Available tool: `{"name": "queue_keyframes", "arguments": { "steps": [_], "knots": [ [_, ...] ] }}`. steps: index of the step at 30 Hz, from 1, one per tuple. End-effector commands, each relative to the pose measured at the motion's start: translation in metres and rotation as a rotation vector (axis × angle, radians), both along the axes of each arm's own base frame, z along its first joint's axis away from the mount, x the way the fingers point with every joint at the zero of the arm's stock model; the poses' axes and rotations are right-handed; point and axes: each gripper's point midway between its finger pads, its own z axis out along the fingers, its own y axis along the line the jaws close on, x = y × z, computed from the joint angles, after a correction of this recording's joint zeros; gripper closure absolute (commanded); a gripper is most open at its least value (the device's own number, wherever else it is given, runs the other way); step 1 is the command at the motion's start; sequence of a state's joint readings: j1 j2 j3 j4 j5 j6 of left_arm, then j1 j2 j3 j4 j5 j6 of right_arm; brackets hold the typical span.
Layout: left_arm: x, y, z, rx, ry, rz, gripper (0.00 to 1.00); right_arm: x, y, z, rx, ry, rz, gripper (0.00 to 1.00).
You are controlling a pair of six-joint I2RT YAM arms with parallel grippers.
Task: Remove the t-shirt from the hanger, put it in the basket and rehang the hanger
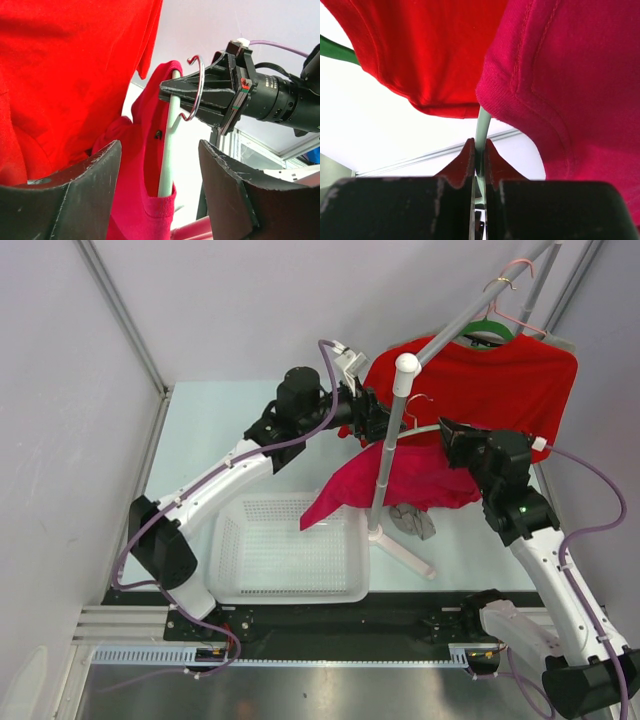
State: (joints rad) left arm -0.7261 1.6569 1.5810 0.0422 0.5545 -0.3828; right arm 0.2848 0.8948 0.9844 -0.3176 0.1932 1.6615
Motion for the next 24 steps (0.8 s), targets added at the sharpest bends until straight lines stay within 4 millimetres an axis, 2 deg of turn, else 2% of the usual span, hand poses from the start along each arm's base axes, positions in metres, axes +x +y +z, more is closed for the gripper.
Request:
{"name": "queue_keyframes", "arguments": {
  "steps": [1,5,10,16,17,19,20,22,23,24],
  "knots": [
    [-0.009,-0.002,0.019,-0.046,-0.05,-0.048,0.32,-0.002,0.005,0.045,0.035,-0.118,0.025,1.0],
    [-0.008,-0.011,0.025,-0.064,-0.052,-0.059,0.37,0.002,0.018,0.043,0.042,-0.115,0.072,1.0],
    [-0.006,-0.019,0.021,-0.066,-0.038,-0.07,0.41,0.004,0.029,0.044,0.045,-0.12,0.098,1.0],
    [-0.001,-0.024,0.017,-0.054,-0.013,-0.046,0.55,0.002,0.038,0.045,0.049,-0.128,0.121,1.0],
    [0.001,-0.024,0.016,-0.052,-0.006,-0.039,0.64,0.002,0.039,0.045,0.045,-0.129,0.123,1.0],
    [0.007,-0.022,0.01,-0.032,0.012,0.0,0.75,-0.001,0.041,0.045,0.038,-0.131,0.134,1.0],
    [0.009,-0.021,0.009,-0.024,0.016,0.014,0.86,-0.002,0.041,0.044,0.028,-0.132,0.134,1.0],
    [0.01,-0.017,0.012,-0.022,0.009,0.034,0.93,-0.005,0.041,0.04,-0.018,-0.128,0.146,0.99],
    [0.01,-0.016,0.014,-0.024,0.006,0.042,0.99,-0.009,0.041,0.04,-0.037,-0.134,0.155,0.95],
    [0.008,-0.014,0.016,-0.023,0.009,0.045,1.0,-0.01,0.04,0.036,-0.061,-0.123,0.16,0.86]
  ]
}}
